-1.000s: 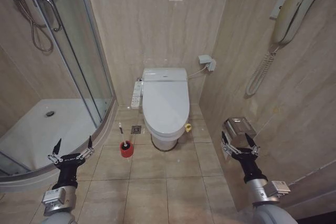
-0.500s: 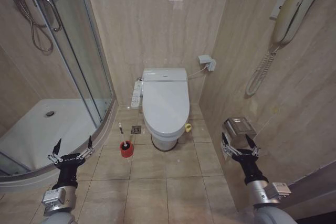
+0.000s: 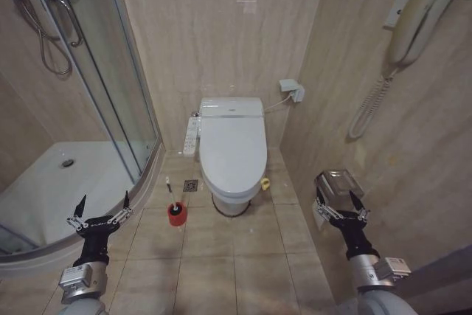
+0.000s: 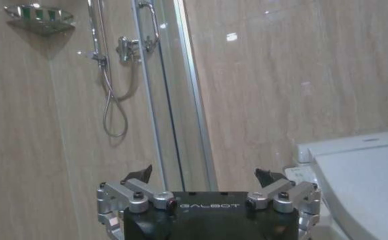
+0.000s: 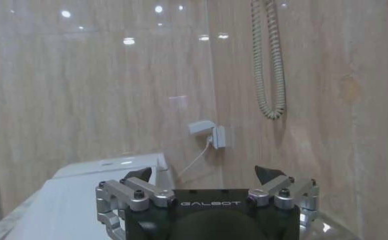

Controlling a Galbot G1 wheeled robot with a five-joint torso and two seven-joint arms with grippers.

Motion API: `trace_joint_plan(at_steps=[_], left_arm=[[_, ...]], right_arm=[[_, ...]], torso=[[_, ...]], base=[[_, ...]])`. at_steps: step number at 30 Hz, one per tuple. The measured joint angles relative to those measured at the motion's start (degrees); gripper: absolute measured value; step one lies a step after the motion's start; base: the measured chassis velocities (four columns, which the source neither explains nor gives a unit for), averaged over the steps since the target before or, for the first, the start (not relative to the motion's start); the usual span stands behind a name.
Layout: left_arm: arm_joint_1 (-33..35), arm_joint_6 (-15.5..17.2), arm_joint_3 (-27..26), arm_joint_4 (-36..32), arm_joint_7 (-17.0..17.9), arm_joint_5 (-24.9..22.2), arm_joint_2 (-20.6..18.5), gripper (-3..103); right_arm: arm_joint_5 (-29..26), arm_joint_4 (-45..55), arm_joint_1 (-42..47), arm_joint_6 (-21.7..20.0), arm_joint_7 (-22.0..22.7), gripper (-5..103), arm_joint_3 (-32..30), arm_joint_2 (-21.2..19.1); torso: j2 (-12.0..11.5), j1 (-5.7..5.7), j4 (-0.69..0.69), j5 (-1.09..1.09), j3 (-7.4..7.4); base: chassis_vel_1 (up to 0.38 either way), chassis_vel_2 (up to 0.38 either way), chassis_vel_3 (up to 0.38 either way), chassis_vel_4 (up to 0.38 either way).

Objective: Open the toilet lid, clean the toilet bowl with a toilet brush, close the toilet lid, and flush.

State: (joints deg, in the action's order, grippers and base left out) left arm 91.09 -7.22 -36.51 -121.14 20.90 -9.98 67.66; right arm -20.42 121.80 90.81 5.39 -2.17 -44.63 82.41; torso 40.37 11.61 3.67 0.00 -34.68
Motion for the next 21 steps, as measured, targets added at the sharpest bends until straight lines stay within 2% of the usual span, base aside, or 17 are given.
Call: trace_joint_plan(at_steps=[8,12,14,21], left_arm=[[-0.02,0.00,0.00,0.00,0.01,0.00,0.00,100],[-0.06,0.00,0.00,0.00,0.00,0.00,0.00,100],[-0.04,0.00,0.00,0.00,0.00,0.00,0.00,100],[0.02,0.00,0.00,0.00,0.00,0.00,0.00,100]], right_arm=[[0.00,-0.84,-0.84,0.14,2.32,100,-1.45,-0.18],[0.08,-1.44,-1.13,0.54,2.62,100,-2.04,-0.44],[0.03,-1.70,-1.29,0.75,2.65,100,-2.08,-0.53],[-0.02,-2.62,-1.92,1.22,3.19,100,-1.99,-0.54]], torso=[[-0.02,0.04,-0.02,0.01,-0.02],[-0.03,0.08,0.02,0.00,-0.04],[-0.02,0.07,-0.03,0.00,-0.03],[0.01,-0.04,0.03,0.00,0.02]], base=[[-0.218,0.220,0.218,-0.217],[-0.170,0.165,0.181,-0.196],[-0.060,0.064,0.021,-0.083],[0.016,-0.033,-0.017,0.015]])
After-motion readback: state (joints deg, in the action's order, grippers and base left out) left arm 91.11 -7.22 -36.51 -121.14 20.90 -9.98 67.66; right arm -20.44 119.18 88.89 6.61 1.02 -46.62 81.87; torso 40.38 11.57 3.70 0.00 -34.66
